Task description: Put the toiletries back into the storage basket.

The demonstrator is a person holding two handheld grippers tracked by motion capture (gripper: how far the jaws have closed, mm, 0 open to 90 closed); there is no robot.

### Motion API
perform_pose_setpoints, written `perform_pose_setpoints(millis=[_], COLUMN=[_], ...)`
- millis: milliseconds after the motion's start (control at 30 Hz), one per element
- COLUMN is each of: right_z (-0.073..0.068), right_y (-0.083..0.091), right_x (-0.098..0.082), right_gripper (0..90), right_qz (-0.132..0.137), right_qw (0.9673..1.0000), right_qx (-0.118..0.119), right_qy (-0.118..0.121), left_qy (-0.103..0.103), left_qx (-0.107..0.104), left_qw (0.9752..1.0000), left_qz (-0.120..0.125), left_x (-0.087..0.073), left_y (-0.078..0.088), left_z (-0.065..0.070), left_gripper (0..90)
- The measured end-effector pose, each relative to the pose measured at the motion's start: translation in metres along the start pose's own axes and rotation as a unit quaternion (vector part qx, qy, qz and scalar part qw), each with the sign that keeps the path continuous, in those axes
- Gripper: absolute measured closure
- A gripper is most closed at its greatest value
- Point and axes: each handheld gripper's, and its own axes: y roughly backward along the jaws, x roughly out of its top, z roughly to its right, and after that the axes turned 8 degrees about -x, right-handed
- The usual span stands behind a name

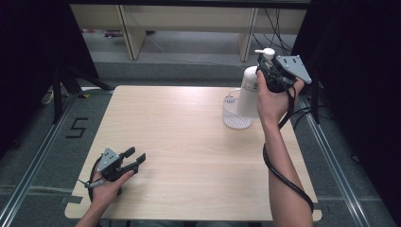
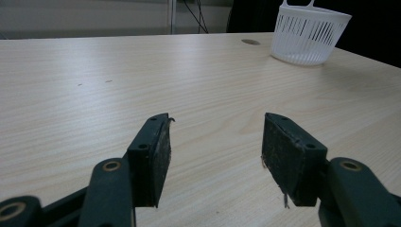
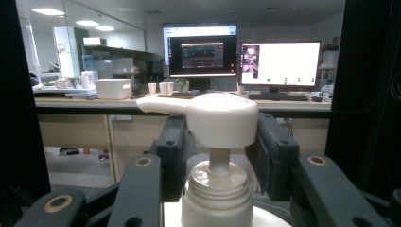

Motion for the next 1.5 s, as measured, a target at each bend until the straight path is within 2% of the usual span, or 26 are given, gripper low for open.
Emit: perform_pose_setpoints(millis=[167,233,267,400,433,533,633,700,900,967,1000,1333,1500], right_z=[-0.001,-0.003,-0.002,-0.004,-0.004,-0.005,-0.005,-0.007,-0.008,-0.010,-0.009,-0.011,-0.010], right_y=[-0.005,-0.006,-0.008,-0.011,-0.012,-0.012,-0.017,-0.018,-0.023,-0.024,-0.025,-0.033,-0.037], right_x=[0.001,0.000,0.000,0.000,-0.001,-0.001,-0.002,-0.002,-0.003,-0.004,-0.004,-0.008,-0.010], right_gripper=[60.0,60.0,60.0,60.0,60.1,60.1,60.0,60.1,60.0,60.1,60.0,60.0,60.0], right_qz=[0.002,-0.001,0.002,-0.006,-0.004,-0.011,-0.007,-0.012,-0.016,-0.016,-0.015,-0.026,-0.031], right_qw=[1.0000,1.0000,1.0000,1.0000,1.0000,0.9999,1.0000,0.9999,0.9999,0.9998,0.9999,0.9996,0.9995], right_qx=[-0.002,0.000,-0.001,0.000,0.001,0.003,0.001,0.002,0.002,0.002,0.003,-0.001,-0.001], right_qy=[0.004,-0.002,0.004,-0.005,0.000,-0.005,0.004,-0.005,0.000,-0.007,0.000,-0.004,0.001], left_qy=[0.000,-0.001,-0.001,0.000,0.000,0.001,0.000,0.001,0.000,-0.001,-0.001,0.002,0.002], left_qx=[0.000,0.000,0.001,0.000,0.000,0.000,-0.001,-0.001,-0.001,-0.001,-0.001,-0.001,-0.001], left_qw=[1.0000,1.0000,1.0000,1.0000,1.0000,1.0000,1.0000,1.0000,1.0000,1.0000,1.0000,1.0000,1.0000], left_qz=[0.001,0.000,-0.001,0.001,0.001,0.001,0.001,0.001,0.001,0.001,0.000,0.001,0.001], left_x=[0.000,0.000,0.000,0.000,0.000,0.000,0.000,0.000,0.000,0.000,0.000,0.000,0.000], left_y=[0.000,0.000,0.000,0.000,0.000,0.000,0.000,0.000,0.000,0.000,0.000,0.000,0.000], left_z=[0.000,0.000,0.000,0.000,0.000,0.000,0.000,0.000,0.000,0.000,0.000,0.000,0.000], left_gripper=[42.1,42.2,42.2,42.2,42.2,42.2,42.1,42.2,42.2,42.2,42.2,42.2,42.2])
